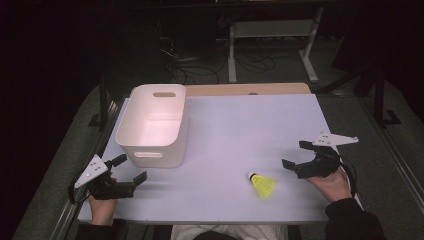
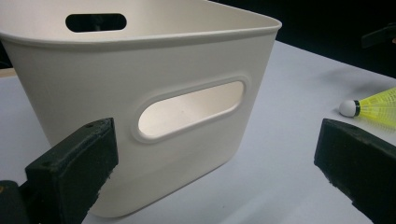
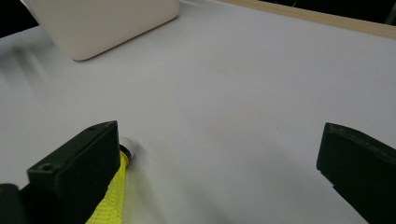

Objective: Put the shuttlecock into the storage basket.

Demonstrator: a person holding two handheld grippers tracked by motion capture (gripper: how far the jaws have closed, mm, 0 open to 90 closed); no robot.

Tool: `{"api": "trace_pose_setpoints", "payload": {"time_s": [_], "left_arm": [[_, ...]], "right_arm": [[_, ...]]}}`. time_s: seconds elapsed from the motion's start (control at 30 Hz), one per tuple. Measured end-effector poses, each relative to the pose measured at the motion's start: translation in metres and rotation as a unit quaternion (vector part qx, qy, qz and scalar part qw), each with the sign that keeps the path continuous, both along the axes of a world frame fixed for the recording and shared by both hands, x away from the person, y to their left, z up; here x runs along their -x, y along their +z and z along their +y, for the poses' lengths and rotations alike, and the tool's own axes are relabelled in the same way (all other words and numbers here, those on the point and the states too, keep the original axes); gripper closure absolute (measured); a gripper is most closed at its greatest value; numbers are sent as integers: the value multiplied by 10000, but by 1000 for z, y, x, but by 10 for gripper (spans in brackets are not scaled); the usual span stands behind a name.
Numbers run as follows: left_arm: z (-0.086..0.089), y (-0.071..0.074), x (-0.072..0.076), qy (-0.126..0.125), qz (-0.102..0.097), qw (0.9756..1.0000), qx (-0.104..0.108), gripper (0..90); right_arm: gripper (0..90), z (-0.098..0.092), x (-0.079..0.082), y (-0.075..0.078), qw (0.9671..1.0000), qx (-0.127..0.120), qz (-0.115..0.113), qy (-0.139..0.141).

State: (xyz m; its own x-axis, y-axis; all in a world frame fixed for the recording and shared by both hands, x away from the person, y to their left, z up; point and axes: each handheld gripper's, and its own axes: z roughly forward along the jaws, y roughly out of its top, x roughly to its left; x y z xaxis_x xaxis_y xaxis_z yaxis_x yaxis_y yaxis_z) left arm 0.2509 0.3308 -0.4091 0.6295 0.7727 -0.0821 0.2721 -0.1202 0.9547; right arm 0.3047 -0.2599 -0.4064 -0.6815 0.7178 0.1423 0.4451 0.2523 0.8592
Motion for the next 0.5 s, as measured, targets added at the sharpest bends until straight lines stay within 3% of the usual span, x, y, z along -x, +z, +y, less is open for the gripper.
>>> {"api": "trace_pose_setpoints", "payload": {"time_s": [0.5], "left_arm": [[0, 0, 0, -5, -8, 10000, 8, 0]], "right_arm": [[0, 1, 0, 0, 10000, 12, 49, 48]]}}
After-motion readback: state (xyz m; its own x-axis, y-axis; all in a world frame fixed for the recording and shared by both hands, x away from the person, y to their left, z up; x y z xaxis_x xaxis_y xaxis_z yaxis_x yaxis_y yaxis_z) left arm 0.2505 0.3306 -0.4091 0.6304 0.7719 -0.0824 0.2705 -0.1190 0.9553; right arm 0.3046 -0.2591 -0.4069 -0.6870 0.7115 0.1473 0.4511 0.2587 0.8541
